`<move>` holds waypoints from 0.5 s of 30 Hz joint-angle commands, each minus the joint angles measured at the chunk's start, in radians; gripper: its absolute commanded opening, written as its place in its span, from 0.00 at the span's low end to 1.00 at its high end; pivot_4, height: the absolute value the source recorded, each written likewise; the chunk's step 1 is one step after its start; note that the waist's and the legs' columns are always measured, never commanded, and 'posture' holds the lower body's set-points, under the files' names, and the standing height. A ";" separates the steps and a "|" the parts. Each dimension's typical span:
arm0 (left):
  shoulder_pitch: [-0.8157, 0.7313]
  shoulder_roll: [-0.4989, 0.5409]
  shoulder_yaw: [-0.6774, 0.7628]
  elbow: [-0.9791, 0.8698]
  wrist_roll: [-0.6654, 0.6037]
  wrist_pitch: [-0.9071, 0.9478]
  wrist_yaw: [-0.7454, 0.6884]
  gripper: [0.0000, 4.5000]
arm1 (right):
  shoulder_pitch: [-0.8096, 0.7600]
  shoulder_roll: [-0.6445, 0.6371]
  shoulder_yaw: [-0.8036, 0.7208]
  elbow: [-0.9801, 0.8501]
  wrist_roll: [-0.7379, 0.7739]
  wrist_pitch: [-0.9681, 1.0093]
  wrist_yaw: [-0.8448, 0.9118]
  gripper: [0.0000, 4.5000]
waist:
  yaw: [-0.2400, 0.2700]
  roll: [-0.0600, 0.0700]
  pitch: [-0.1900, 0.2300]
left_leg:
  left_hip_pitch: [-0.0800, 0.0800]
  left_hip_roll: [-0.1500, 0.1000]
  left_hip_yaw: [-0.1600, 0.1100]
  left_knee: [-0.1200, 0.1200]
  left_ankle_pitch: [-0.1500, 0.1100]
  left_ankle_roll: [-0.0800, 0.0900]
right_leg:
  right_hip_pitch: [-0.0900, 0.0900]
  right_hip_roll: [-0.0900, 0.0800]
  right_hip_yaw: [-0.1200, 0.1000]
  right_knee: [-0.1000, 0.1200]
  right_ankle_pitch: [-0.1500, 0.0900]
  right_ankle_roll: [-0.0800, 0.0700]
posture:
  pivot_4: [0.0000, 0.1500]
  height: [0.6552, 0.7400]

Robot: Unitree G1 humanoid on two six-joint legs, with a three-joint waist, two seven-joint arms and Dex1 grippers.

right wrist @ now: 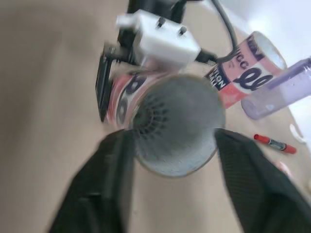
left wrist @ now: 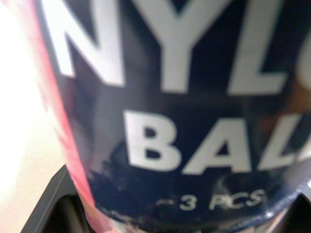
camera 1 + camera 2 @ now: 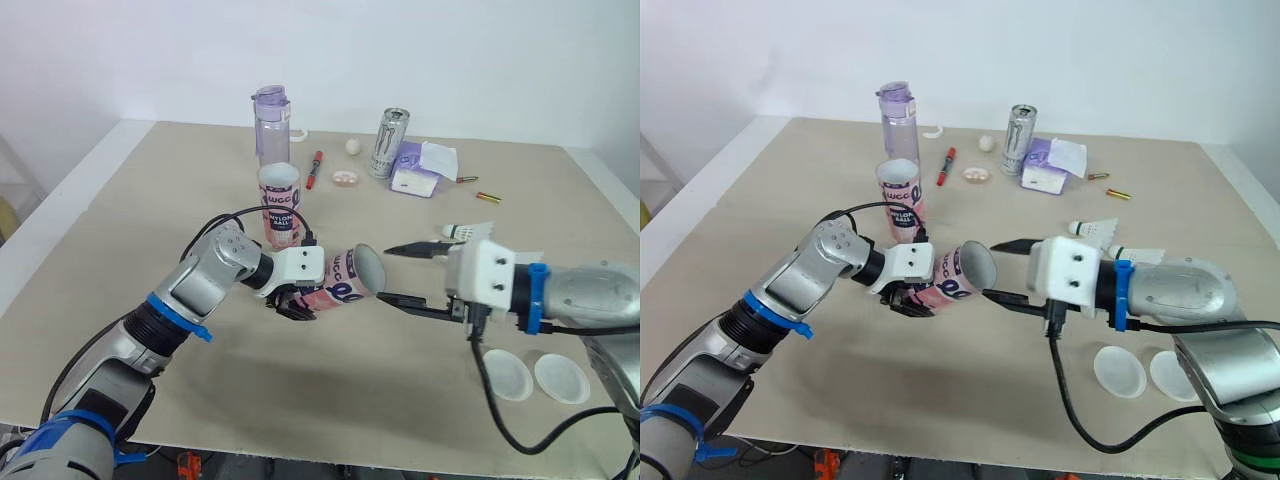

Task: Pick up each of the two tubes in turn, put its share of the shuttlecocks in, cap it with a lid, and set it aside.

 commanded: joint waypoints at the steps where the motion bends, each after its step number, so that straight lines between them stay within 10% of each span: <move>1: 0.005 -0.003 -0.019 0.020 0.025 0.011 0.022 0.68 | 0.139 0.138 -0.349 0.070 0.198 0.179 -0.172 0.99 | 0.001 0.000 0.000 | 0.000 0.000 0.000 0.000 0.000 0.000 | 0.000 0.000 0.000 0.000 0.000 0.000 | 1.00 1.00; 15: 0.000 -0.009 -0.021 0.028 0.027 0.002 0.025 0.68 | 0.330 0.291 -0.616 0.377 0.232 0.260 -0.321 0.99 | 0.003 0.005 -0.003 | 0.001 -0.001 0.001 0.001 0.000 0.001 | 0.001 0.000 0.001 0.000 0.001 -0.001 | 1.00 1.00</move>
